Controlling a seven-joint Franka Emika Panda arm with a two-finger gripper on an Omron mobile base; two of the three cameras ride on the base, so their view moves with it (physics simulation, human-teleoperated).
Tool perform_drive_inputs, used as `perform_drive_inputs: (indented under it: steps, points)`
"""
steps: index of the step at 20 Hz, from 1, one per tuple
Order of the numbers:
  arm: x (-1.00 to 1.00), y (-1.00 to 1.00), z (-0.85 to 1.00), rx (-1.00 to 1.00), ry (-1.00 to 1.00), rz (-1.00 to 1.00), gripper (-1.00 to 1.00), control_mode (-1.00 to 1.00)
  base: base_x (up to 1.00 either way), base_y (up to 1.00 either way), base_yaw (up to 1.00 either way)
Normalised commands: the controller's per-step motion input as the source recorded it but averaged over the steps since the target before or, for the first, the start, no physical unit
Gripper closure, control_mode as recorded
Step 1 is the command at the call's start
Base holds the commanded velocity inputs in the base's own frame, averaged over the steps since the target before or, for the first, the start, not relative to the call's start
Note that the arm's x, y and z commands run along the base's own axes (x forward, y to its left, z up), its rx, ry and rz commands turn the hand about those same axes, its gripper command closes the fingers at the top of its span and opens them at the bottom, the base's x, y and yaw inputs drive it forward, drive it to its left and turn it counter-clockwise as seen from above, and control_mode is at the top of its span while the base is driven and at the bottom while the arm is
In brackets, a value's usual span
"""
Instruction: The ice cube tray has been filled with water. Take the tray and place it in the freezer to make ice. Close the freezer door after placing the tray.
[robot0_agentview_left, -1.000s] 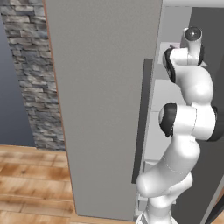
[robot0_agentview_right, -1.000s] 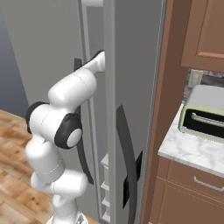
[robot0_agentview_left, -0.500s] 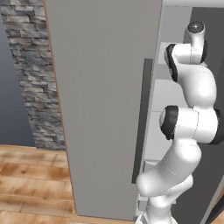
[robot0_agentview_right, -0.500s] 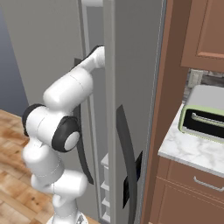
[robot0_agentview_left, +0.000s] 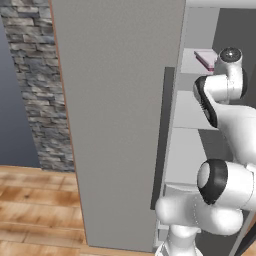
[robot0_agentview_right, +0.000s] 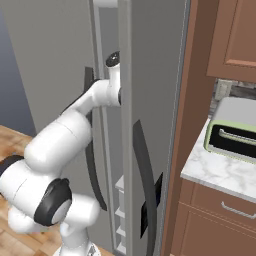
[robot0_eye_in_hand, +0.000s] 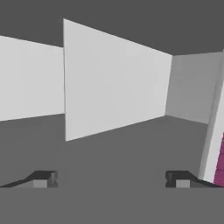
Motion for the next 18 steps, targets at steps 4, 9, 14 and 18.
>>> perform_drive_inputs:
  steps: [4, 9, 14, 18]
  points:
    - [-1.0, 0.43, 0.0, -0.01, -0.08, 0.0, -1.0, -1.0, 0.0, 0.0, 0.0]
    - [-1.0, 0.23, 0.0, 0.0, -0.02, 0.0, -1.0, -1.0, 0.0, 0.0, 0.0]
    - [-0.84, 0.14, 0.0, 0.0, 0.0, -0.02, -1.0, -1.0, 0.0, 0.0, 0.0]
    - [-0.64, 0.03, 0.0, 0.0, 0.0, -0.05, -1.0, -1.0, 0.0, 0.0, 0.0]
